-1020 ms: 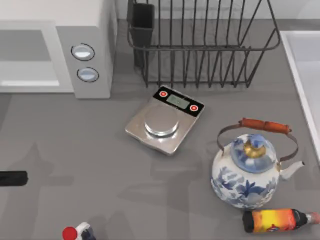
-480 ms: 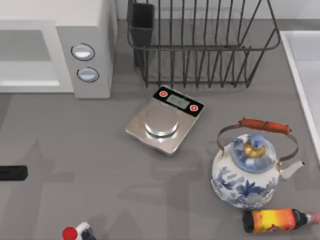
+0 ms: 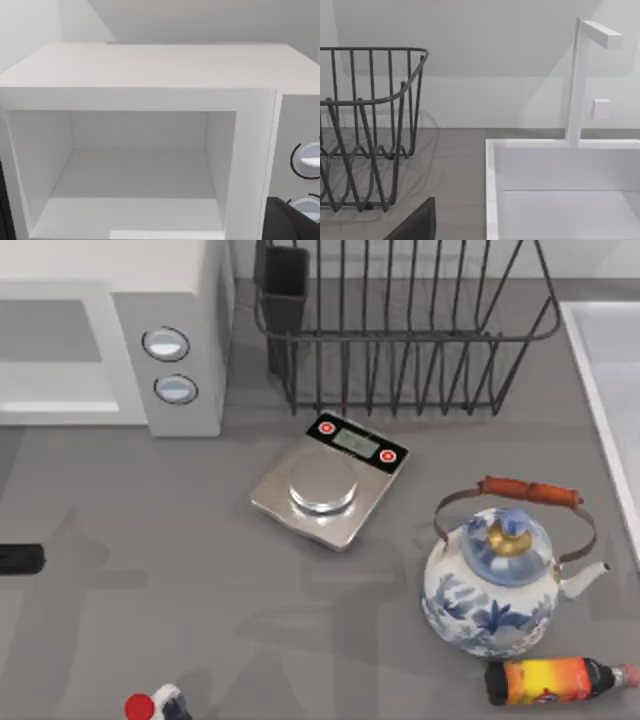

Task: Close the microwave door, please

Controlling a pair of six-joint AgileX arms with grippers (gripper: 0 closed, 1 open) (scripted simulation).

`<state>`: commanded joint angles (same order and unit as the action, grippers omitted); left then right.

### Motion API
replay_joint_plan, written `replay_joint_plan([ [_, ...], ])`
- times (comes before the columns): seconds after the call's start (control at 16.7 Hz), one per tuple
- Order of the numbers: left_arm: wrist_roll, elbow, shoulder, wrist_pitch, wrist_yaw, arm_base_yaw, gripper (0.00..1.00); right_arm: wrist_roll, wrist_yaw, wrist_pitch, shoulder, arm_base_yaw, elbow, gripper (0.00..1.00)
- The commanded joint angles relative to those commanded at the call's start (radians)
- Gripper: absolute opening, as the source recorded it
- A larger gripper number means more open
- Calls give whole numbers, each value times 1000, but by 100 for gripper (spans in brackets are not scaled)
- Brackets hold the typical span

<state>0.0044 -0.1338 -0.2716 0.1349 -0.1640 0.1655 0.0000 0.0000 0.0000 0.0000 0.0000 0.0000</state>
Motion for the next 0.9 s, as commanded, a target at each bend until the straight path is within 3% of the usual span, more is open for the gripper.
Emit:
replay_joint_plan([
  [0.12,0,-2,3,-5,-18,18,0,0,0,0,0,0,0,100],
  [0.42,-1,-2,41,-43,-157,157,0,0,0,0,0,0,0,100],
  [0.72,-1,-3,40,-45,-159,159,0,0,0,0,0,0,0,100],
  [0.9,60,-66,-24,-86,-111,94,0,0,0,0,0,0,0,100],
])
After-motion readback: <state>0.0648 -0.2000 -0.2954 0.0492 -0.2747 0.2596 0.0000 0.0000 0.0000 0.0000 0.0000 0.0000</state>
